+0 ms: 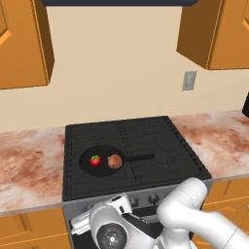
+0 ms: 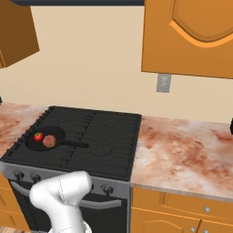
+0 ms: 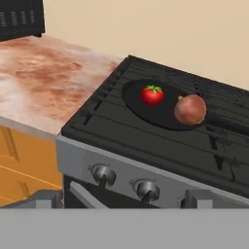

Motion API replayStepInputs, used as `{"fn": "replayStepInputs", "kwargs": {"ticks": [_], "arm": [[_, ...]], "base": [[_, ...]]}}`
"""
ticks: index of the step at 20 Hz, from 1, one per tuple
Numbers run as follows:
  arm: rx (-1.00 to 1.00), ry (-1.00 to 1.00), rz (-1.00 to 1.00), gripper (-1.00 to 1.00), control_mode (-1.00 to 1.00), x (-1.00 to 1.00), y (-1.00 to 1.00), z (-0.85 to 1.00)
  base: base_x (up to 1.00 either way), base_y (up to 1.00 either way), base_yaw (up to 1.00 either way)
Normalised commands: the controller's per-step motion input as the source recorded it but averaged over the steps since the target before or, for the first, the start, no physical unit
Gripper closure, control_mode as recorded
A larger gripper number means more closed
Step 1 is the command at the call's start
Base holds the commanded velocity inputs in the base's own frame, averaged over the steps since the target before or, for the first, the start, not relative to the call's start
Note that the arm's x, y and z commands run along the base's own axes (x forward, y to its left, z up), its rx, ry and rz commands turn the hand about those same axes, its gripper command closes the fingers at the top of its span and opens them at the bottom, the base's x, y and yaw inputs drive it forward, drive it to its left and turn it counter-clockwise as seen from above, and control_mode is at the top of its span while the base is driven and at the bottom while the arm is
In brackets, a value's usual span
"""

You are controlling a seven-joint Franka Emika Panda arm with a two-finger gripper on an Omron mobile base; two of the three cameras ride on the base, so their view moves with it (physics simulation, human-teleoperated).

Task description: Place the pan on the front left burner on the stove. Then place the tomato and the onion in the pan and turn on the front left burner.

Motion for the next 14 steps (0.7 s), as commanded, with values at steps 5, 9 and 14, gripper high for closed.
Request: {"fn": "replayStepInputs", "kwargs": {"ticks": [5, 9, 14], "arm": [[0.26, -0.05, -0.06, -1.00, -1.00, 0.00, 0.00, -0.17], [0.24, -0.05, -0.08, -1.00, -1.00, 0.00, 0.00, -0.23], [0.17, -0.07, -0.09, -1.00, -1.00, 0.00, 0.00, -0.21]], "base": [[0.00, 0.00, 0.00], [0.00, 0.00, 0.00], [0.00, 0.00, 0.00]]}}
